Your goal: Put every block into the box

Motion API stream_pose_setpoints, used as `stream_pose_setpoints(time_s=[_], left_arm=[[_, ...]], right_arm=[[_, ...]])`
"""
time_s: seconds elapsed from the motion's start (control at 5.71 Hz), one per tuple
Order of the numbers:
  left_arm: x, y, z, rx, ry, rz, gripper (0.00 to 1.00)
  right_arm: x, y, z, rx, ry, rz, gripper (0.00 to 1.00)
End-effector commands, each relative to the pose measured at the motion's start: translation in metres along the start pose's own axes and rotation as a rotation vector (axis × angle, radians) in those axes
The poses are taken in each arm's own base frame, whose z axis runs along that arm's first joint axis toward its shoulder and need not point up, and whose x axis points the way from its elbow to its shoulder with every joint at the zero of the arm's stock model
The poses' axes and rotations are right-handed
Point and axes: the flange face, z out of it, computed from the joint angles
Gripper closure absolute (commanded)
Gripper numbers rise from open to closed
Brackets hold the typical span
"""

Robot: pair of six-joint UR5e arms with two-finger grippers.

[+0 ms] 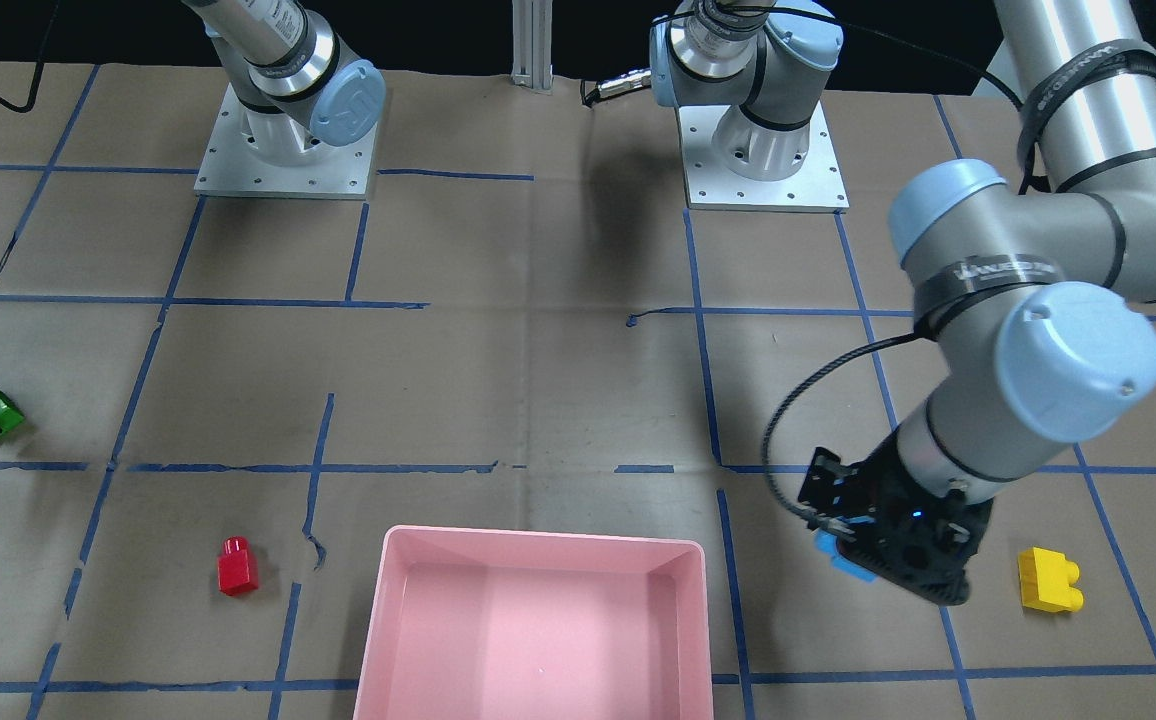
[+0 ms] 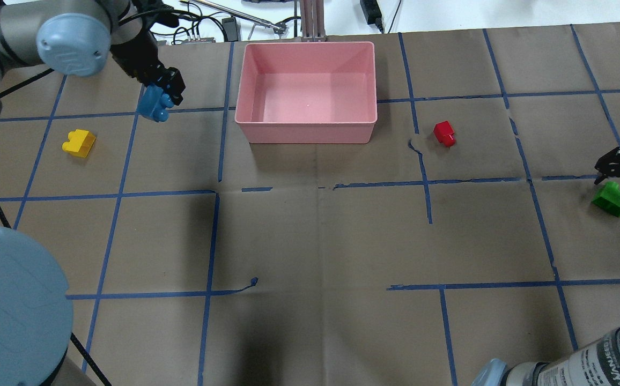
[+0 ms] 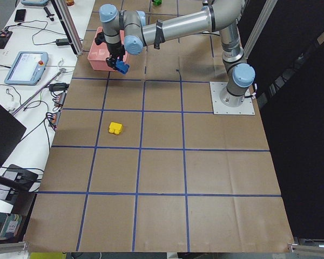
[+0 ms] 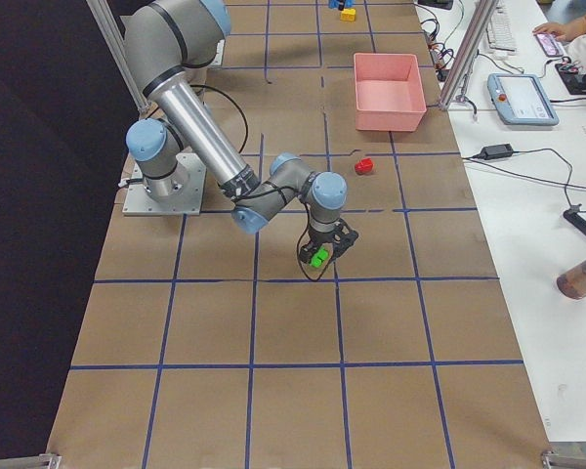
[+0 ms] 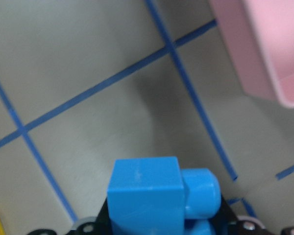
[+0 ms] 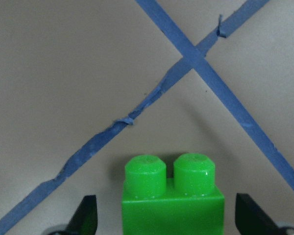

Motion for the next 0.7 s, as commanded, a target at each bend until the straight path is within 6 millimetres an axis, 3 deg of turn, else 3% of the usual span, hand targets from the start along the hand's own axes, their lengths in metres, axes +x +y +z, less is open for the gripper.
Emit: stream_pose_setpoints(time_s=[0.0,0.18,0.35,0.53], left_arm=[[0.076,-0.076,0.002,0.027,-0.002,-0.056,1.0],[0.096,-0.103,0.031,0.022,-0.002,-0.046,1.0],[0.125,-0.127,0.05,0.022,-0.006,-0.008,1.0],[0.147,-0.144,0.068,0.021,-0.004,0.011,0.98]], right_arm=[[0.002,-0.001,0.013,-0.02,0.022,-0.001,0.01],[0.002,-0.001,0.012,-0.019,0.022,0.0,0.1],[0.002,-0.003,0.011,-0.016,0.02,-0.001,0.29],[0.002,-0.004,0.01,-0.014,0.02,0.0,0.41]])
